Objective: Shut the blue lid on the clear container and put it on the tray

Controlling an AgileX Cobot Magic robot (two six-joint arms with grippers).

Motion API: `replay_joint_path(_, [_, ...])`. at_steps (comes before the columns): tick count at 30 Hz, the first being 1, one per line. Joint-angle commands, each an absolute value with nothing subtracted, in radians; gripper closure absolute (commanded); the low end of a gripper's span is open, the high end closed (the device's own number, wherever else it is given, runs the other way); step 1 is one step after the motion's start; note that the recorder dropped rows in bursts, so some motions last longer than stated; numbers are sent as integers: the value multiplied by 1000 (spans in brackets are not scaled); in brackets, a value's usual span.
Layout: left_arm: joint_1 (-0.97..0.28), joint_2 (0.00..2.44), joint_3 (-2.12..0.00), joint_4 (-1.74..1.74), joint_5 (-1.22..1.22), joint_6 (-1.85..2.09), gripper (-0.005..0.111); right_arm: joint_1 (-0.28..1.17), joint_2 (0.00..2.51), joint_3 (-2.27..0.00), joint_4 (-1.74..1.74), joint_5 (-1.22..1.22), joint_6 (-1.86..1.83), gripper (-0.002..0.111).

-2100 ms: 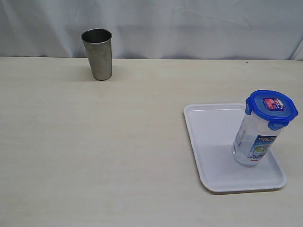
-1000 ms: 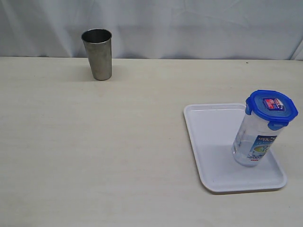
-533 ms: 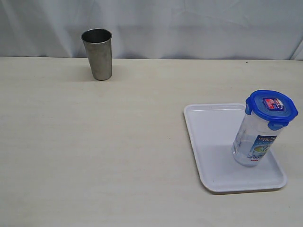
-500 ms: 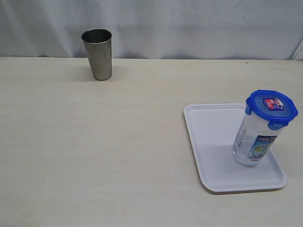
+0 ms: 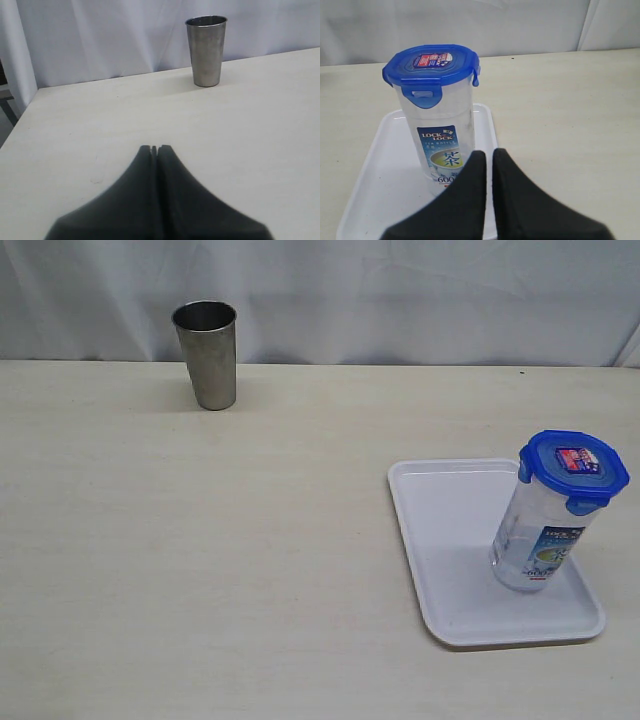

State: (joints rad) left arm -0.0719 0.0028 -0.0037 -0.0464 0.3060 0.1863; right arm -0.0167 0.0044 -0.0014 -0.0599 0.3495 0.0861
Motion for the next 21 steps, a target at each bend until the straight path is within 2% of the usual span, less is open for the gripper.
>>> replay_joint_path(1, [-46,0,0,-32,316,168,107,-21,0,0,-60,345,84,104])
replay_joint_path(21, [-46,0,0,30,310,81,107,-21,0,0,-60,345,84,104])
